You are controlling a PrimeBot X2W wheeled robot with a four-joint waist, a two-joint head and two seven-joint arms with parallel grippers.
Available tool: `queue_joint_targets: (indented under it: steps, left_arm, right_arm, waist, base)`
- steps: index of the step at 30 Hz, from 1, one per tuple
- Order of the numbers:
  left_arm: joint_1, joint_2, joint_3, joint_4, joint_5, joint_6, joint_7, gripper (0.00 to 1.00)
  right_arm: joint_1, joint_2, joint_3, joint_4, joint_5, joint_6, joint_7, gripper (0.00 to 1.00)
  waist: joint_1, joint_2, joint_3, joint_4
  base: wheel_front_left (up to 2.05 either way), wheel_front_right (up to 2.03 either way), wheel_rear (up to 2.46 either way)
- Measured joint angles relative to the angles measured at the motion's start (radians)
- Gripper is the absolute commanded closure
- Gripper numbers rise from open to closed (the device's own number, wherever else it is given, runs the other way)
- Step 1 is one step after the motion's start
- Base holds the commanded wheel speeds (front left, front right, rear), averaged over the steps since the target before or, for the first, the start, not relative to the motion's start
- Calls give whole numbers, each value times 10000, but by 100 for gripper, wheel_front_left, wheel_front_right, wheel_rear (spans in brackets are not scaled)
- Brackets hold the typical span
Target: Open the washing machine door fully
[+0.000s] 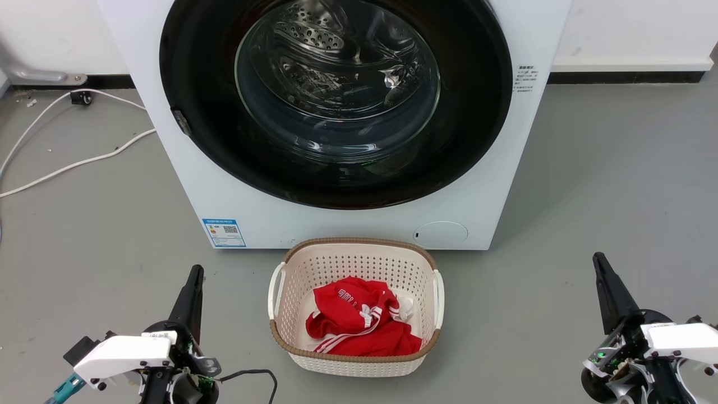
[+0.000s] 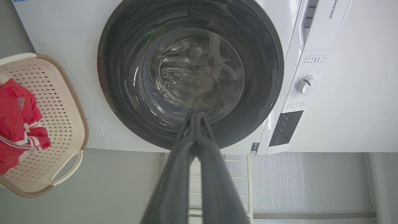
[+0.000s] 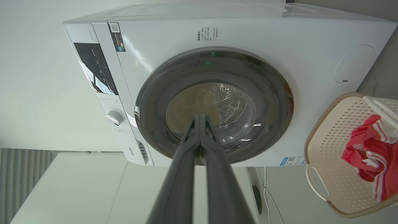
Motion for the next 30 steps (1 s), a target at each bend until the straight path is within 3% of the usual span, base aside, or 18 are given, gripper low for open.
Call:
queue_joint_targets:
  steps: [16,17,30]
  left_arm:
    - [0,-12,19,0,58,0,31,100]
    - [0,-12,21,0,58,0,31,0]
    - [227,-73,-389,86,351,13,-437,0]
  right_arm:
    - [-2,21,-35,2,-58,-2,12,100]
    - [-2,21,-35,2,-58,0,12,0]
    - [296,65,265,-98,-234,-2,-443,0]
  waist:
    - [0,0,0,0]
    - [0,0,0,0]
    - [2,0,13,-22]
  base:
    - [0,0,0]
    - [0,0,0]
    - [0,0,0]
